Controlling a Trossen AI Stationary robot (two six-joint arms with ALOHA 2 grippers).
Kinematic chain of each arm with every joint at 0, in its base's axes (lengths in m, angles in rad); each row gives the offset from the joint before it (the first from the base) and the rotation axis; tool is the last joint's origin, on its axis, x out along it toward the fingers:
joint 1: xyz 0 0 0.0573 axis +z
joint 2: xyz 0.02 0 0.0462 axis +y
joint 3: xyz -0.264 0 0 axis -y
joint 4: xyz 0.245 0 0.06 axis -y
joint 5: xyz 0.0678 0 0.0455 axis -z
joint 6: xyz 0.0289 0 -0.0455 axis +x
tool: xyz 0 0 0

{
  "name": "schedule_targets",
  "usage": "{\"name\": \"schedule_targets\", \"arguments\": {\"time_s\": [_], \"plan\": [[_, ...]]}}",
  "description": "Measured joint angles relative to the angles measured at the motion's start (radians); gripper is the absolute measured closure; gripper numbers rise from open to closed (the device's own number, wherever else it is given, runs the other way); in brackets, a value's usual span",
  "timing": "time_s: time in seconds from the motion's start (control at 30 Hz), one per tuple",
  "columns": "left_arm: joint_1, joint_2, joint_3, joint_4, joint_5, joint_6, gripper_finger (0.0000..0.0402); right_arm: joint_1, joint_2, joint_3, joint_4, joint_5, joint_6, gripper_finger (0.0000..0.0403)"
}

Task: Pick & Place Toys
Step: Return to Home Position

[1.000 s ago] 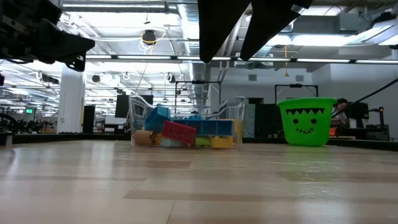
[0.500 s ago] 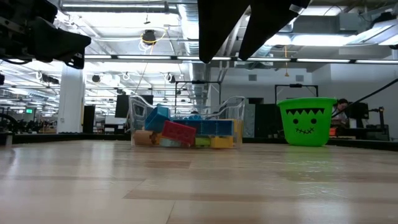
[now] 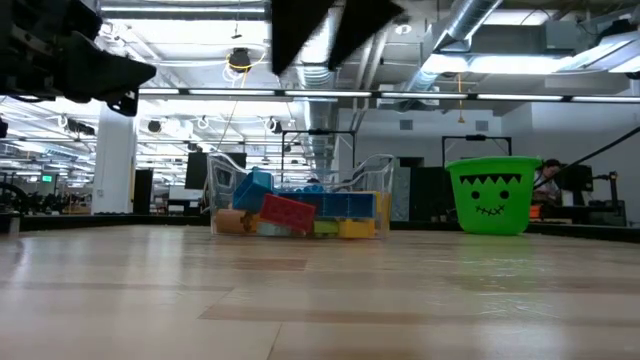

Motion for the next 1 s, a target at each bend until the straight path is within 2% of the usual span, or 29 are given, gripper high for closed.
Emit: {"name": "schedule_targets", "arguments": {"time_s": [0.13, 0.23, 0.33, 0.47, 0.57, 0.73, 0.9, 1.0], "plan": [[0.0, 0.031, 0.0, 0.027, 0.0, 0.0, 0.0399, -0.044, 0.0, 0.047, 0.181, -0.006, -0.296, 0.0044], [0.0, 0.051, 0.0, 0.03, 0.001, 0.0, 0.0399, -0.078, 0.0, 0.08, 0.376, -0.107, -0.567, 0.0044], [0.0, 0.071, 0.0, 0.032, 0.001, 0.0, 0.0399, -0.113, -0.002, 0.09, 0.593, -0.311, -0.824, 0.0044], [0.0, 0.095, 0.0, 0.033, 0.002, 0.0, 0.0399, -0.157, -0.001, 0.089, 0.811, -0.691, -1.048, 0.0044], [0.0, 0.111, 0.0, 0.034, 0.003, 0.0, 0.0399, -0.186, -0.001, 0.087, 0.894, -0.935, -1.087, 0.0044], [0.0, 0.137, 0.0, 0.034, 0.004, 0.0, 0.0399, -0.23, 0.017, 0.086, 0.969, -1.189, -1.065, 0.0044], [0.0, 0.156, 0.0, 0.033, 0.005, 0.0, 0.0399, -0.26, 0.053, 0.088, 0.994, -1.233, -1.056, 0.0044], [0.0, 0.165, 0.0, 0.035, 0.005, 0.0, 0.0399, -0.286, 0.065, 0.08, 0.974, -1.237, -0.979, 0.0044]]}}
